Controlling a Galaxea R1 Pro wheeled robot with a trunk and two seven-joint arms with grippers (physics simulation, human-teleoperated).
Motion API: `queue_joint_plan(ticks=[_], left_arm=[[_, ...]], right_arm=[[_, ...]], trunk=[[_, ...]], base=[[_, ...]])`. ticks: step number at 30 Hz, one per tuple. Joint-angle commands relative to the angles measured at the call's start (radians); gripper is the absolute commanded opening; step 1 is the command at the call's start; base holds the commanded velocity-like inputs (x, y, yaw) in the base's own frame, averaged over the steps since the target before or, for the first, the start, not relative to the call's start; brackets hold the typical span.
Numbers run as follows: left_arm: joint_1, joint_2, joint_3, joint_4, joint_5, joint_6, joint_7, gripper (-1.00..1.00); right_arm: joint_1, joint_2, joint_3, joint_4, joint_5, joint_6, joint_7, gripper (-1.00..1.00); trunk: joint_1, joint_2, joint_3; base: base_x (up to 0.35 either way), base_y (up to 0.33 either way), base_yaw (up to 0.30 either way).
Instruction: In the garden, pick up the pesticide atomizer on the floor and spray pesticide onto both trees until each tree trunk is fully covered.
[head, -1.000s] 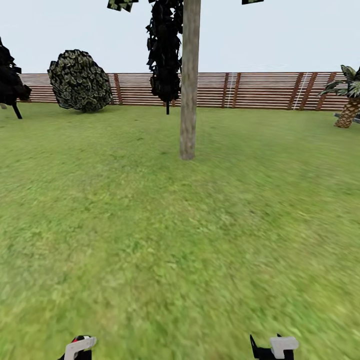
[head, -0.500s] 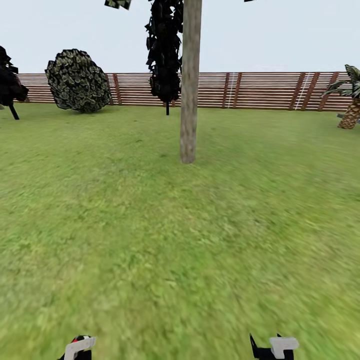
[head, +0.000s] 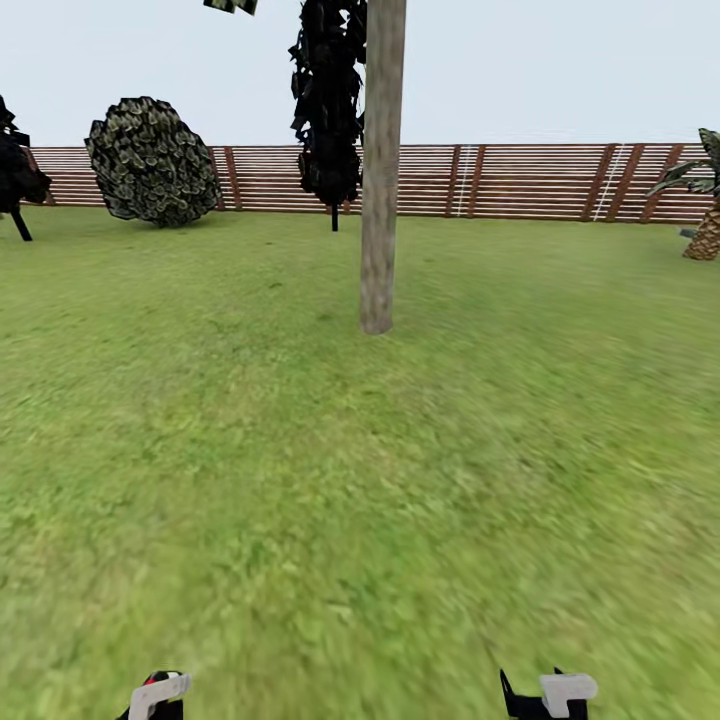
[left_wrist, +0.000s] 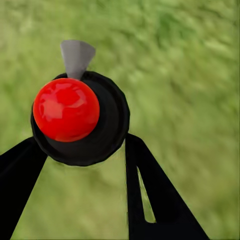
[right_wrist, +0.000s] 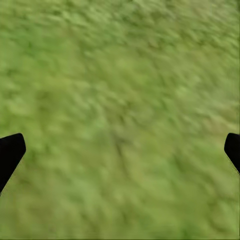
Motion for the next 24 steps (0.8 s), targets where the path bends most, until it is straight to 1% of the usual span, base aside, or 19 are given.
queue_joint_plan(ticks=[1,24], left_arm=[[-0.001,0.0,0.003,0.001,0.001,-0.003,-0.002,-1.0],[-0.001,0.001,0.003,0.001,0.001,-0.003,-0.002,-1.0]], right_arm=[[-0.001,0.0,0.0,0.001,0.0,-0.003,0.0,1.0],[-0.001,0.0,0.0,0.0,0.0,-0.003,0.0,1.0]], trunk=[[0.0,0.0,-0.001],[0.0,0.0,-0.001]], base=[[0.338,0.0,0.0],[0.338,0.0,0.0]])
